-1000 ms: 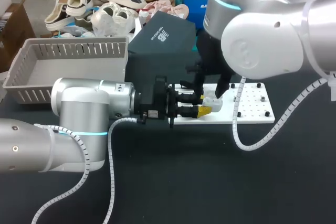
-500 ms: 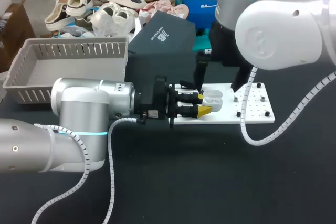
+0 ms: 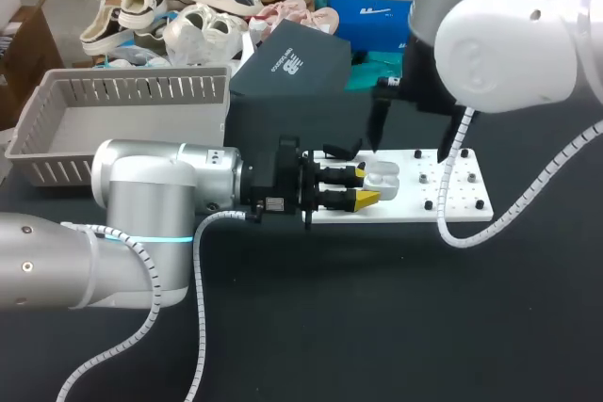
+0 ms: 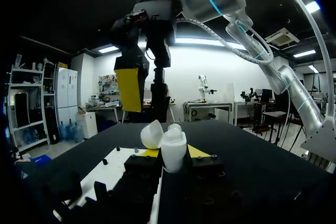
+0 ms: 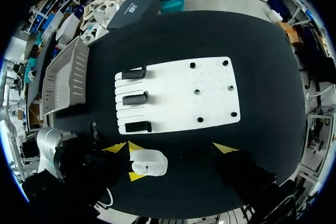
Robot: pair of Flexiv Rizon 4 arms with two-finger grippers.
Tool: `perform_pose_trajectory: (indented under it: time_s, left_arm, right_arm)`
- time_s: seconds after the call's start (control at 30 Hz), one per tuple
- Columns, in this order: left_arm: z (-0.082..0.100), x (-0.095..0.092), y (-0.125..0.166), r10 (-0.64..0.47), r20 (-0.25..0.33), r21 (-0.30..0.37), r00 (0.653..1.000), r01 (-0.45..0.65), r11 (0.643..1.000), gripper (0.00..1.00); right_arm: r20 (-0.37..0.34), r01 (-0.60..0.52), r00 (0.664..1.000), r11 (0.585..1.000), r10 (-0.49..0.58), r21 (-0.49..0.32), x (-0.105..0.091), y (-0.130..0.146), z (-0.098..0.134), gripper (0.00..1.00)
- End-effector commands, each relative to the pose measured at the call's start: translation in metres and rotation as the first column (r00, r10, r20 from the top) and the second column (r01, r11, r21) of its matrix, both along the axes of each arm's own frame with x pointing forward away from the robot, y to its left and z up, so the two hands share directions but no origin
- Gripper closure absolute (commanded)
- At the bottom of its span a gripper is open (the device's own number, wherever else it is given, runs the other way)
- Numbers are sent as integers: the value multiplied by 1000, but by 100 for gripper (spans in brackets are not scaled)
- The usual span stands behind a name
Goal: Pick up each earbud case from the left stands, insert the matching earbuds, close the lid, and place the case in the box.
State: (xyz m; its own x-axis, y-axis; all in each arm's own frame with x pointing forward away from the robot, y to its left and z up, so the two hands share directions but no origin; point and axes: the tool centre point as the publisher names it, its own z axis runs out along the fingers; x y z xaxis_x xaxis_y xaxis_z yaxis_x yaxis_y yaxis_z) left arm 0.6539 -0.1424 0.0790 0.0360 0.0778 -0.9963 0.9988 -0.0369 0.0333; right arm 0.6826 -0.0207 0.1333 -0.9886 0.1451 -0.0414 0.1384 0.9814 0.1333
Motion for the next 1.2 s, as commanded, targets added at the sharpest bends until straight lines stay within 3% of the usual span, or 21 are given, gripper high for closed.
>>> perform_pose_trajectory:
  time_s: [0.03, 0.4, 1.0, 1.2]
  left_arm:
    - [0, -1, 0, 3, 1, -2, 1000, -3, 1000, 100]
    - [0, -1, 0, 3, 1, -2, 1000, -3, 1000, 100]
    - [0, -1, 0, 3, 1, -2, 1000, -3, 1000, 100]
    - [0, -1, 0, 3, 1, -2, 1000, -3, 1000, 100]
  right_arm:
    - [-13, 14, 1000, 1000, -14, -11, 13, -1, -9, 0]
    - [-55, 8, 998, 1000, -9, -23, 6, -10, -24, 0]
    - [-74, -57, 996, 998, 56, -3, -20, -16, -17, 0]
    - [-7, -20, 1000, 999, 21, 26, -17, -24, -8, 0]
